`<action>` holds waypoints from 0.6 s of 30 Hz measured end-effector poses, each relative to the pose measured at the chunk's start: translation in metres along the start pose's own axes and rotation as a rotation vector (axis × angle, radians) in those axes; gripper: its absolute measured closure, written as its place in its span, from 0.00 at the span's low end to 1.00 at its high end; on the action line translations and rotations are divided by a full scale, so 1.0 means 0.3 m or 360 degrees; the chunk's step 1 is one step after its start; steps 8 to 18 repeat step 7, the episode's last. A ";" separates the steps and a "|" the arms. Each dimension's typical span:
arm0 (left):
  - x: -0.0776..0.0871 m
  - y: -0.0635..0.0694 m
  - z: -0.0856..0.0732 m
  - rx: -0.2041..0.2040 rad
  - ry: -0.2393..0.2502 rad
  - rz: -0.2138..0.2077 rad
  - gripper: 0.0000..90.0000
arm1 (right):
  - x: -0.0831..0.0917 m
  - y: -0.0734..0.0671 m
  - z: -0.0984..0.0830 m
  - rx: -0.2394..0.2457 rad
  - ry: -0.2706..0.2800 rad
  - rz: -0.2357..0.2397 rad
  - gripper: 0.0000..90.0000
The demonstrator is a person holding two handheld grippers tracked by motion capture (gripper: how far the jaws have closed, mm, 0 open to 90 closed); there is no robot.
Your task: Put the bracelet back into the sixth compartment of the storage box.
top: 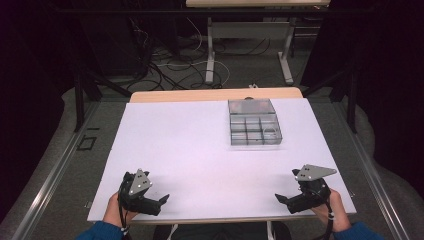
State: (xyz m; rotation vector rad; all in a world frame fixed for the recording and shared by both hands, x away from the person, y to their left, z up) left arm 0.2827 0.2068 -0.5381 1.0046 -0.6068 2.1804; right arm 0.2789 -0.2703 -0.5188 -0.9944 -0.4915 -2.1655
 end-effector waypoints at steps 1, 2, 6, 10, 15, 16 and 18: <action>0.000 0.000 0.000 -0.0001 0.0000 0.0000 0.00 | 0.003 -0.001 -0.002 0.0009 -0.0014 0.0016 0.00; 0.000 -0.002 0.000 -0.0010 -0.0002 0.0009 0.00 | 0.002 -0.004 -0.003 -0.0008 -0.0001 -0.0008 0.00; 0.000 -0.001 0.000 -0.0009 -0.0005 0.0006 0.00 | 0.006 -0.004 -0.002 -0.0004 -0.0012 0.0010 0.00; 0.000 -0.002 0.000 -0.0009 -0.0007 0.0006 0.00 | 0.006 -0.001 -0.001 0.0010 0.0008 0.0001 0.00; 0.000 -0.002 0.000 -0.0009 -0.0007 0.0006 0.00 | 0.006 -0.001 -0.001 0.0010 0.0008 0.0001 0.00; 0.000 -0.002 0.000 -0.0009 -0.0007 0.0006 0.00 | 0.006 -0.001 -0.001 0.0010 0.0008 0.0001 0.00; 0.000 -0.002 0.000 -0.0009 -0.0007 0.0006 0.00 | 0.006 -0.001 -0.001 0.0010 0.0008 0.0001 0.00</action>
Point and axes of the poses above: each handheld gripper's, and its own axes: x roughly backward along the jaws, z roughly out of its top, y roughly to its right, the point moved 2 cm from there along -x, roughly forward along the jaws, and after that the axes turned 10 degrees about -y, right-handed, at the moved point
